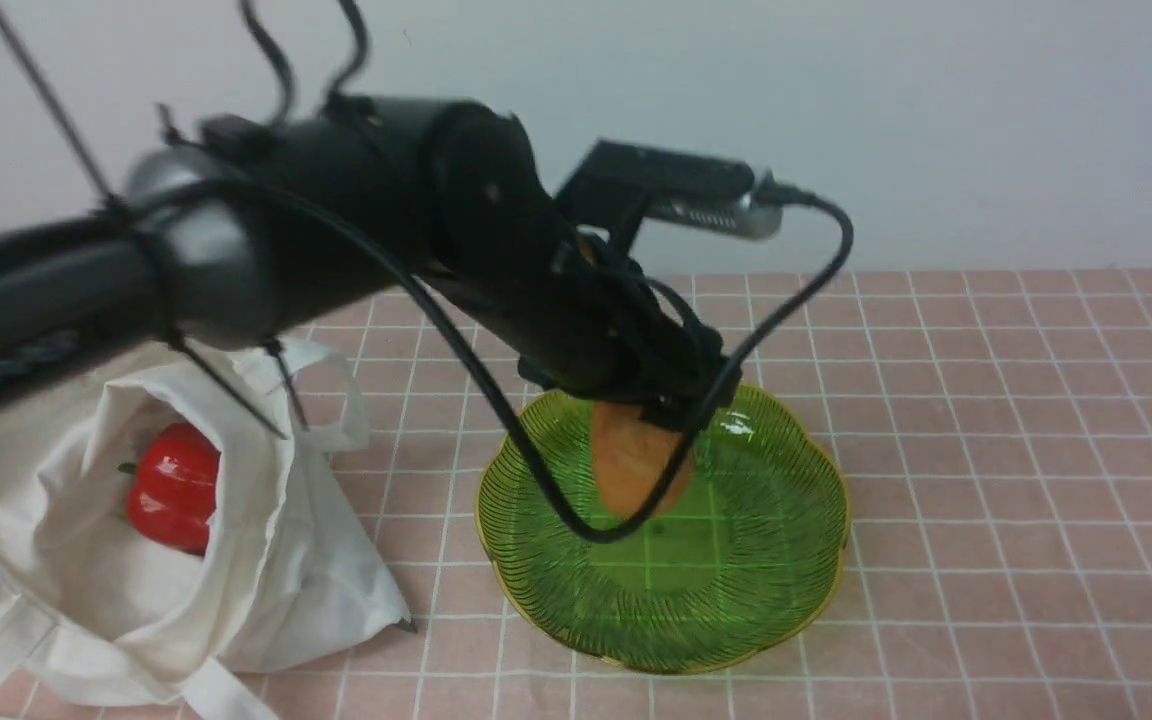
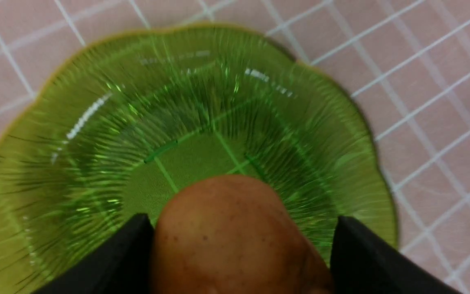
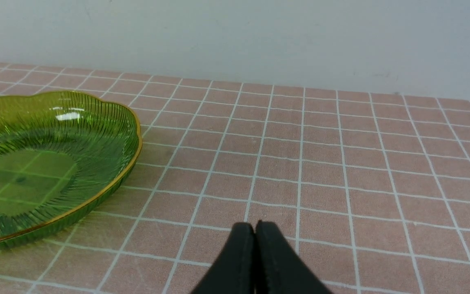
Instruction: Take vegetables from bag on pink coffee tablecloth place on plate.
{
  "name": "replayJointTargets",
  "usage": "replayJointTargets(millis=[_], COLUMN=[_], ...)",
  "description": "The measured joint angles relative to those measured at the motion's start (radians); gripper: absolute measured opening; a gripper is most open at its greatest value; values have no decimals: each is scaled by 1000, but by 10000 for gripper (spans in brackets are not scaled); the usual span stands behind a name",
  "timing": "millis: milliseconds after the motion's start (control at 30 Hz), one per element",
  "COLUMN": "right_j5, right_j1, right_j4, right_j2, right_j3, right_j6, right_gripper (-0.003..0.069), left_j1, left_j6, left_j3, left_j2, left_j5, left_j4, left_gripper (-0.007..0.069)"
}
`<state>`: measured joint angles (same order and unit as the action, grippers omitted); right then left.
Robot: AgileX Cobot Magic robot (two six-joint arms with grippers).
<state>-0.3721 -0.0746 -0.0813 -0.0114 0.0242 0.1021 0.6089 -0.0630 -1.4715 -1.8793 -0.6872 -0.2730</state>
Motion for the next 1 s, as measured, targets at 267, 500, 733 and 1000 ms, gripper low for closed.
replayJointTargets(millis=[267,500,733,1000], right_j5=[0,0,0,0], right_j1=[0,0,0,0], right_j4=[0,0,0,0], right_j2=[0,0,0,0], right_j3=[0,0,0,0], right_j6=[0,0,0,0], right_gripper=[-15,-15,-15,-15], left_j1=[0,1,1,1], left_j6=[1,1,46,141], left_j3=[-6,-13,-89,-66], left_j2=[-94,-86,23,436], left_j5=[6,-27,-188,-259], left_j4=[1,1,122,296], left_gripper=[581,682,501,4])
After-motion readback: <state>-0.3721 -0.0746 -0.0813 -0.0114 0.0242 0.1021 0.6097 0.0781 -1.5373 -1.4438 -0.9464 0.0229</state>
